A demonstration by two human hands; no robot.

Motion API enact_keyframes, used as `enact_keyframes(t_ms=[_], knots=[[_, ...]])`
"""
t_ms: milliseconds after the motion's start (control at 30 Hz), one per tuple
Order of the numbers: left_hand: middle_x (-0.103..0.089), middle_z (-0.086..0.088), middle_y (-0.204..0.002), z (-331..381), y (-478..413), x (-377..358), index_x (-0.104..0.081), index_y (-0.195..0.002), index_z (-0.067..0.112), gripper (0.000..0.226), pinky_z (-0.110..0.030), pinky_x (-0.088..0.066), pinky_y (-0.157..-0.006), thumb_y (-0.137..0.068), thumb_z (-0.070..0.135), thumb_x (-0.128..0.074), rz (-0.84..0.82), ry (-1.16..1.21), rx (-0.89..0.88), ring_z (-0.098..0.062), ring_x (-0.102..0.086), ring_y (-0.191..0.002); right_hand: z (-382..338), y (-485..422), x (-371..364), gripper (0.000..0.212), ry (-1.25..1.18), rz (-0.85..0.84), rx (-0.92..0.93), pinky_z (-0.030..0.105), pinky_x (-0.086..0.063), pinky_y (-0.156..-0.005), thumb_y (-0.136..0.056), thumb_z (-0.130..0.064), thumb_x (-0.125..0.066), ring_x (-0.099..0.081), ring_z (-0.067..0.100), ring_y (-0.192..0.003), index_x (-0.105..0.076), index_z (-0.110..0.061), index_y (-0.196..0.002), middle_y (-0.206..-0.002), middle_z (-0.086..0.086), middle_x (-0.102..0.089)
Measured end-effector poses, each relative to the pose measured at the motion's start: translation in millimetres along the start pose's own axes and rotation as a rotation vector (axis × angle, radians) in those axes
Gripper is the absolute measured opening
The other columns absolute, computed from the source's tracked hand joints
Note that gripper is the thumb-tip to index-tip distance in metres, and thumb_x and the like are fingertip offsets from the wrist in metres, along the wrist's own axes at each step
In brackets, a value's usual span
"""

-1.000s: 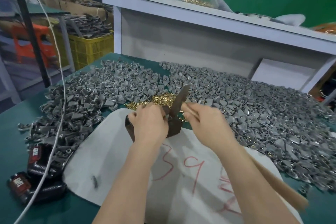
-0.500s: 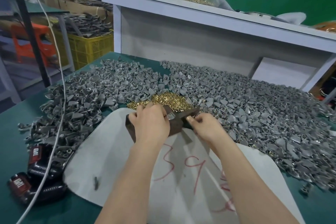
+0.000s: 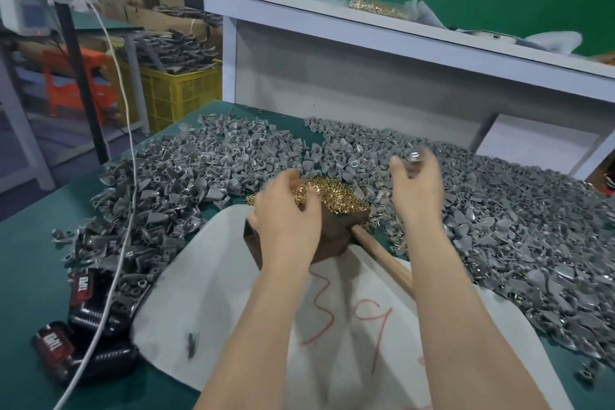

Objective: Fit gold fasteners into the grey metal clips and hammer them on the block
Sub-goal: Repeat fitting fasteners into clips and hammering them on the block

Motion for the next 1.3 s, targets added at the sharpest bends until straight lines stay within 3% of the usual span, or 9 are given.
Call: enact_keyframes(t_ms=[100, 233, 433, 633, 733, 833, 933, 1100, 1300], knots=[[-0.055, 0.007, -0.116, -14, -3, 17, -0.051, -0.108, 0.028, 0.02, -0.036, -0.038, -0.103, -0.092, 0.017, -0.055, 0.137, 0.258, 0.108, -0.015, -0.051, -0.113, 11, -6, -22, 0.077, 0.331, -0.098, -0.105, 0.055, -0.012, -0.115, -0.093, -0.042, -0.051, -0.003, 0.036, -0.145, 0.001, -0.037, -0.15, -0.158, 0.013, 0.005], [-0.046, 0.008, -0.112, -23, -4, 30, -0.052, -0.11, 0.023, 0.023, -0.025, -0.037, -0.095, -0.092, 0.008, -0.05, 0.25, 0.334, 0.137, -0.012, -0.048, -0.109, -37, 34, -118, 0.04, 0.442, -0.49, 0.34, 0.031, -0.04, -0.101, -0.098, -0.028, -0.046, -0.05, 0.022, -0.125, -0.045, -0.031, -0.138, -0.145, 0.0, -0.044], [-0.041, 0.008, -0.113, -21, -4, 34, -0.049, -0.105, 0.024, 0.022, -0.036, -0.039, -0.101, -0.092, 0.006, -0.048, 0.262, 0.331, 0.147, -0.018, -0.047, -0.116, -37, 53, -199, 0.03, 0.741, -0.804, 0.277, 0.054, -0.015, -0.114, -0.097, -0.03, -0.042, -0.025, 0.032, -0.138, -0.059, -0.028, -0.122, -0.152, 0.006, -0.031], [-0.039, 0.009, -0.113, -19, -3, 34, -0.049, -0.102, 0.026, 0.022, -0.04, -0.039, -0.102, -0.091, 0.007, -0.049, 0.25, 0.337, 0.138, -0.017, -0.046, -0.117, -37, 48, -204, 0.025, 0.728, -0.758, 0.219, 0.048, -0.028, -0.109, -0.092, -0.021, -0.046, -0.045, 0.03, -0.122, -0.05, -0.018, -0.067, -0.121, 0.011, -0.057], [-0.04, 0.008, -0.113, -19, -3, 33, -0.05, -0.101, 0.026, 0.021, -0.041, -0.039, -0.102, -0.091, 0.008, -0.05, 0.252, 0.333, 0.129, -0.017, -0.046, -0.117, -48, 45, -199, 0.015, 0.609, -0.692, 0.302, 0.041, -0.039, -0.098, -0.092, -0.017, -0.051, -0.055, 0.029, -0.106, -0.064, -0.011, -0.087, -0.103, 0.009, -0.06], [-0.041, 0.008, -0.113, -20, -5, 33, -0.05, -0.101, 0.026, 0.022, -0.04, -0.039, -0.102, -0.09, 0.006, -0.051, 0.256, 0.342, 0.12, -0.018, -0.047, -0.116, -59, 39, -171, 0.02, 0.379, -0.523, 0.304, 0.03, -0.046, -0.089, -0.092, -0.011, -0.052, -0.059, 0.022, -0.1, -0.066, -0.008, -0.107, -0.111, 0.009, -0.064], [-0.05, 0.006, -0.116, -20, -6, 28, -0.053, -0.109, 0.023, 0.025, -0.026, -0.041, -0.094, -0.091, 0.006, -0.049, 0.23, 0.349, 0.1, -0.014, -0.052, -0.11, -65, 33, -128, 0.014, 0.087, -0.408, 0.266, 0.018, -0.044, -0.074, -0.092, -0.017, -0.058, -0.055, 0.004, -0.082, -0.064, -0.015, -0.105, -0.102, -0.003, -0.064], [-0.063, 0.008, -0.111, 4, -3, 2, -0.059, -0.124, 0.02, 0.03, -0.007, -0.04, -0.082, -0.098, 0.015, -0.046, 0.006, 0.308, -0.052, 0.002, -0.057, -0.097, -71, 49, -73, 0.015, -0.006, -0.437, 0.394, 0.021, -0.048, -0.077, -0.087, -0.016, -0.064, -0.058, 0.003, -0.082, -0.059, -0.03, -0.084, -0.084, -0.012, -0.063], [-0.07, 0.004, -0.097, 5, -2, -19, -0.068, -0.107, 0.013, 0.02, -0.005, -0.045, -0.075, -0.092, 0.023, -0.06, -0.156, 0.352, -0.039, 0.001, -0.063, -0.086, -70, 71, -48, 0.026, -0.097, -0.54, 0.394, 0.02, -0.051, -0.083, -0.092, -0.005, -0.053, -0.062, 0.0, -0.087, -0.062, -0.027, -0.103, -0.087, -0.011, -0.069]])
Point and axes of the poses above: each hand's wrist, its own y-axis away from the middle knuckle, its own x-axis out of the back of the hand, z = x × y, the point moved 10 cm from there along -y, towards the middle knuckle
